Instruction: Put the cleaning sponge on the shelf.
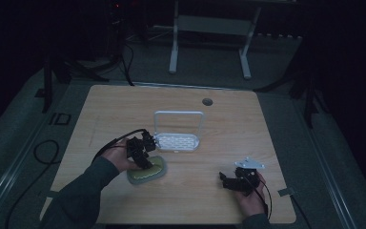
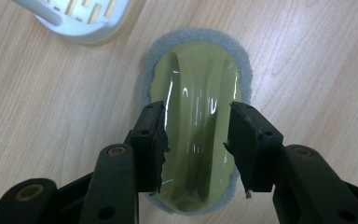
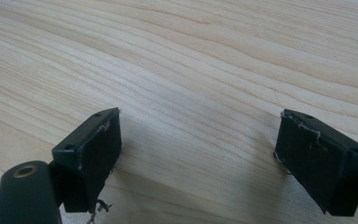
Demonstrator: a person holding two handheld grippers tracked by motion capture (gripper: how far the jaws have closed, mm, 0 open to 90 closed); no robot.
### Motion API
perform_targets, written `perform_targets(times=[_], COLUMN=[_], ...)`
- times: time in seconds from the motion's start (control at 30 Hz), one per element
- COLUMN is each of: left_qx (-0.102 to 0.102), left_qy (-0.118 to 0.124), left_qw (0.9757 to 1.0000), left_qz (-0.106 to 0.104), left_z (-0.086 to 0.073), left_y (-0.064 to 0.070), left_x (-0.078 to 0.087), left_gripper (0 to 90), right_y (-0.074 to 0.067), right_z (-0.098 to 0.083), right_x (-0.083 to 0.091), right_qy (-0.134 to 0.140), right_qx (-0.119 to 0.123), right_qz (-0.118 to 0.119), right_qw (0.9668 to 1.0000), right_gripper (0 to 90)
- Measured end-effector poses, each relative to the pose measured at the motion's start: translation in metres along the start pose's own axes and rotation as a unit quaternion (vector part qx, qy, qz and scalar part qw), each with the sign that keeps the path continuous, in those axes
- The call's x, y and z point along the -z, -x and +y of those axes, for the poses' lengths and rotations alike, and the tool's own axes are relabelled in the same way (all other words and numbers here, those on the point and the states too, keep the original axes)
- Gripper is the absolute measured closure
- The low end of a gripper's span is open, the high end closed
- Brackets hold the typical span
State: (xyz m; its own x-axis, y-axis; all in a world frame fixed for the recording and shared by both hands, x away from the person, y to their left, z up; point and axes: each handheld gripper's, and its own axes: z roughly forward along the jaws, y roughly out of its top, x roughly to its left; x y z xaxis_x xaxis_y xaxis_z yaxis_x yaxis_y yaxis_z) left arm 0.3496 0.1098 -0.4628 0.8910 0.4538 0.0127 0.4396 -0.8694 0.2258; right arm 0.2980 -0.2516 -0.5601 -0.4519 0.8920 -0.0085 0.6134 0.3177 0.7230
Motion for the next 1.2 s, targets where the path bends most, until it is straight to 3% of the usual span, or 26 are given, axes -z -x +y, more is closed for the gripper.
perform_targets(times=[0.17, 0.77, 1.2], left_qx=[0.005, -0.015, -0.025], left_qy=[-0.015, -0.062, -0.076], left_qw=[0.9999, 0.9979, 0.9964], left_qz=[-0.006, -0.014, -0.028], left_z=[0.002, 0.010, 0.013], left_y=[-0.001, -0.007, -0.008], left_x=[-0.003, -0.015, -0.019], left_gripper=[56.8, 62.5, 70.2], right_y=[0.000, 0.000, 0.000], right_z=[0.000, 0.000, 0.000], right_x=[0.000, 0.000, 0.000], right_qy=[0.000, 0.000, -0.001], right_qx=[0.000, 0.000, -0.001], right_qz=[0.000, 0.000, 0.000], right_qw=[1.0000, 1.0000, 1.0000], right_gripper=[14.0, 14.0, 14.0])
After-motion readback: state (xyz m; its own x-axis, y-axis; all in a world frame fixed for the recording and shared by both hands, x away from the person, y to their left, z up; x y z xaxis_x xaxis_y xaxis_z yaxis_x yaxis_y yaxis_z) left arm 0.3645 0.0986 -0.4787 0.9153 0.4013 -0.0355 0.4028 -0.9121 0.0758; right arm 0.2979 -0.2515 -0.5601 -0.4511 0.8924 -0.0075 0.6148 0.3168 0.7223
